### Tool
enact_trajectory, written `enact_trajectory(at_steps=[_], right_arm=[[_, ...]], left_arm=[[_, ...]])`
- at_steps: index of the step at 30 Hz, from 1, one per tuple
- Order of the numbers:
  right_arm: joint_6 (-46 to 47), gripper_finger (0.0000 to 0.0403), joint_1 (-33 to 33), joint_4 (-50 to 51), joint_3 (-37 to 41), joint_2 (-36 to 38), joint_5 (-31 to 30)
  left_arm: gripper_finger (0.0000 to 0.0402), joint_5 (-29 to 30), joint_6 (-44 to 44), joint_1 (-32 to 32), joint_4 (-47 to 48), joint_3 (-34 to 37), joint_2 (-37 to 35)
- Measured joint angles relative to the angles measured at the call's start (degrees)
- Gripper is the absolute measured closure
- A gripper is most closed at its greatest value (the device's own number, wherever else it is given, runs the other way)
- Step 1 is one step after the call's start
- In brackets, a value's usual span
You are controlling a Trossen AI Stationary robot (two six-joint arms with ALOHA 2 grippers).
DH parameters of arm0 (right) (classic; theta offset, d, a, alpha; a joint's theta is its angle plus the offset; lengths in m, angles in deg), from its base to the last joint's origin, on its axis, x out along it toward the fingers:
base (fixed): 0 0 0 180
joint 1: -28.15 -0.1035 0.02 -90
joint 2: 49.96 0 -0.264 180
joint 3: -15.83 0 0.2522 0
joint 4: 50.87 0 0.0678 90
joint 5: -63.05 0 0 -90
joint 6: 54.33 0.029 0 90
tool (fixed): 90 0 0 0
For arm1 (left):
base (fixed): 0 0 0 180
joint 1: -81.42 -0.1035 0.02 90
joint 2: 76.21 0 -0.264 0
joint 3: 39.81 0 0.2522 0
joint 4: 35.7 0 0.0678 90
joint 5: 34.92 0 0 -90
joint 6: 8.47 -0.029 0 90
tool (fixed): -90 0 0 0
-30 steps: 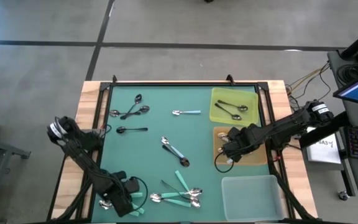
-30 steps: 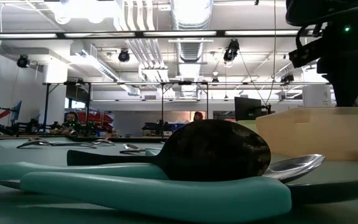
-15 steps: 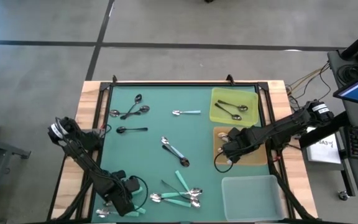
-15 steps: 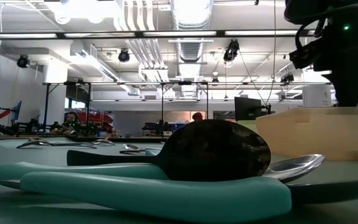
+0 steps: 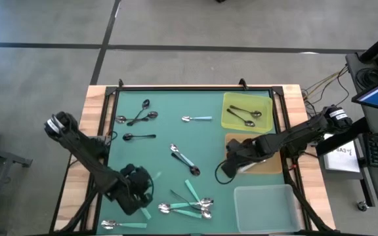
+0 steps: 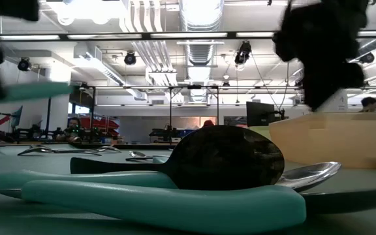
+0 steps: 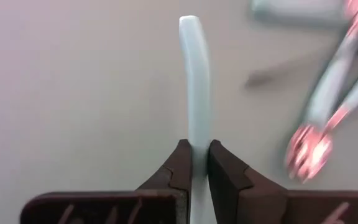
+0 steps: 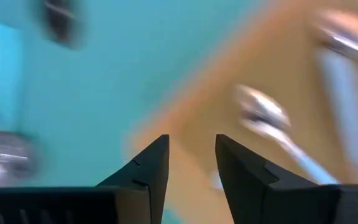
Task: Sort silverware by color (type)
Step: Put the green spoon into the transparent bin
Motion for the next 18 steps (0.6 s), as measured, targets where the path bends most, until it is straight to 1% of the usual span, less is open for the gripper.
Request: enact_trajectory(at_steps=[2,5,7,10,12,14,18], right_arm=[[-1.3,0.0288,0.0,-10.3,0.0,-0.1,-0.4],[-5.3,0.0293,-0.3,-28.4,0.0,-0.7,-2.2],[-8.5,0.0296,-0.5,-40.1,0.0,-1.5,-3.5],[-12.4,0.0298,-0.5,-53.6,0.0,-2.7,-4.5],[-14.1,0.0295,-0.5,-59.4,0.0,-3.5,-4.6],[-14.4,0.0287,-0.5,-63.3,0.0,-4.5,-5.3],[-14.1,0.0261,-0.1,-64.0,0.0,-5.4,-7.9]], left_arm=[[0.039,4.7,0.0,-1.1,-2.1,-0.1,-1.3],[0.039,11.7,-0.4,-3.0,-7.6,-0.1,-2.5],[0.039,14.7,-1.9,-4.3,-11.3,-0.2,-2.7],[0.039,19.1,-3.5,-6.5,-17.1,-0.2,-2.7],[0.039,21.0,-6.4,-8.1,-21.9,-0.2,-2.7],[0.039,21.7,-11.0,-9.7,-27.1,-0.2,-2.7],[0.039,21.7,-17.0,-12.3,-35.0,-0.2,-2.7]])
